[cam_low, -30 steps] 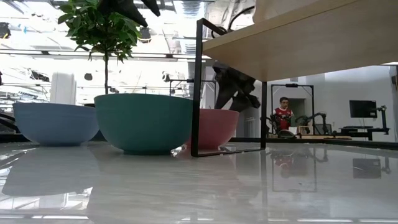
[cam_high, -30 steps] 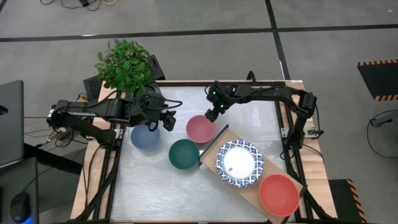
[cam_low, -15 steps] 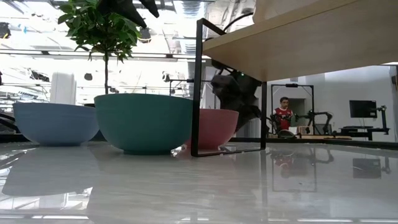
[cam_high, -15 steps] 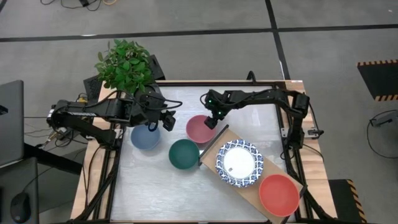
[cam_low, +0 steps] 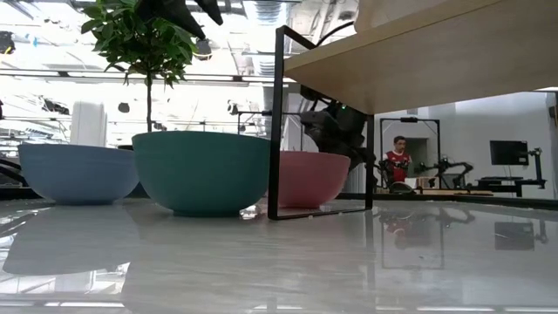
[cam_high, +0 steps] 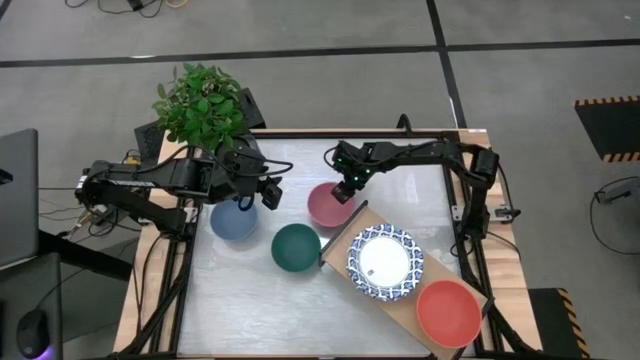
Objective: Place and stack bowls onto a shelf
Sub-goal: Stack the pink bowl on top of the orange bowl on the shelf
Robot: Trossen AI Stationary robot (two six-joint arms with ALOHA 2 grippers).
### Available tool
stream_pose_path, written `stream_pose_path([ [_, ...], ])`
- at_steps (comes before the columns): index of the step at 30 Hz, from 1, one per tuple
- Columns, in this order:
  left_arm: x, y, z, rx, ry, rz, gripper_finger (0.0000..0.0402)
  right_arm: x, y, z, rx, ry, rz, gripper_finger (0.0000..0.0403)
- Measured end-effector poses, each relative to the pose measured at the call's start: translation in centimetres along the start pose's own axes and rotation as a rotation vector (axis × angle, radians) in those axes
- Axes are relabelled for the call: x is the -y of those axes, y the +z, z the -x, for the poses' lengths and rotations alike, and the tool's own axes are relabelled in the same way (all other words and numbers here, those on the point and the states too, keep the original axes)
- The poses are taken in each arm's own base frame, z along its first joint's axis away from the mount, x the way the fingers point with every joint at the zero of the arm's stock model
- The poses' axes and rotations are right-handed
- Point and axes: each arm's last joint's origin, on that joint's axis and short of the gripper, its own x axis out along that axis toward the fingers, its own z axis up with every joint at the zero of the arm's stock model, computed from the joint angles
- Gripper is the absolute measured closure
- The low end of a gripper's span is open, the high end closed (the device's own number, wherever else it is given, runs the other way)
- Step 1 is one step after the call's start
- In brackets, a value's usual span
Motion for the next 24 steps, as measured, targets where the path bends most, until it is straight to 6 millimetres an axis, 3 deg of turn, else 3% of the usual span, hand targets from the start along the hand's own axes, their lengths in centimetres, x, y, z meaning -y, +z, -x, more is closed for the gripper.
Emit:
stream_pose_path([
  [6,0.0,0.0,0.0,-0.001,0.001,-0.002,0.0183,0.2,0.1,0.0,0.006,-0.006,-0.004,0.0380],
  [11,0.0,0.0,0.0,0.000,0.007,-0.004,0.0183,0.6,1.4,2.4,0.055,0.001,-0.027,0.0374],
  [15,-0.1,0.0,0.0,0.020,0.032,-0.004,0.0183,0.8,3.0,6.3,0.124,0.009,-0.023,0.0378],
  [19,-0.2,0.1,0.0,0.037,0.051,-0.005,0.0183,0.6,3.8,11.7,0.199,0.017,-0.006,0.0379],
  [24,-0.3,0.2,0.0,0.069,0.089,-0.005,0.0183,-0.3,2.3,19.6,0.259,0.027,0.019,0.0376],
])
